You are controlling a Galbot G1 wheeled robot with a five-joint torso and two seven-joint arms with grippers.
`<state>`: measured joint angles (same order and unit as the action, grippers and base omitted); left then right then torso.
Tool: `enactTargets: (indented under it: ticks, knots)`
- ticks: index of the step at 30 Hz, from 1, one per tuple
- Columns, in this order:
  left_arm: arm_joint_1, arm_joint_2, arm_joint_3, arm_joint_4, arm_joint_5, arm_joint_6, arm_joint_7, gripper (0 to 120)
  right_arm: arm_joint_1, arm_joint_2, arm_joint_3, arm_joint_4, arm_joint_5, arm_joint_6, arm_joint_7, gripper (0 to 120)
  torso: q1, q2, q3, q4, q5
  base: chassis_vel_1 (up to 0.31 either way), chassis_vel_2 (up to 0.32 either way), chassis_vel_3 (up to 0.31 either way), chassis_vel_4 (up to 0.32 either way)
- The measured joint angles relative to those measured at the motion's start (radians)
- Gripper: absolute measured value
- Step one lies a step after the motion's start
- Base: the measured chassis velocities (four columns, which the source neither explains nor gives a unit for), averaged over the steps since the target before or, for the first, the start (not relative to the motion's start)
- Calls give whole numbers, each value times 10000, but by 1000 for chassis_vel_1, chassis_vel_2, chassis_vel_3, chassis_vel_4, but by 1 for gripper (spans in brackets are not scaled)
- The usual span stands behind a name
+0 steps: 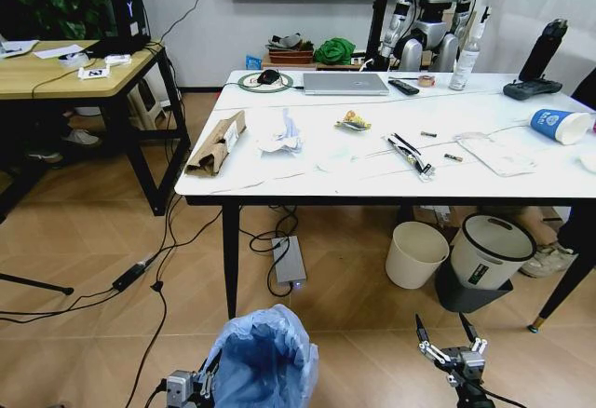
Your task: Pick up the trash bin and place the trash from the table into it.
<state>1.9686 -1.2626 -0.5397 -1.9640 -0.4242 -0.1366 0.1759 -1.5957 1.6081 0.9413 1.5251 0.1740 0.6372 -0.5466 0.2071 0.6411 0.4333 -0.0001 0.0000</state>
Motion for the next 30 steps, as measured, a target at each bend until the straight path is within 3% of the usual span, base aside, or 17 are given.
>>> enactTargets:
  ticks: [30]
  knots:
    - [-59, -136, 139, 85, 75, -26, 65, 0, -25, 0, 34, -8, -13, 19, -27, 100, 509, 1274, 766, 0, 0, 0, 0, 0, 0]
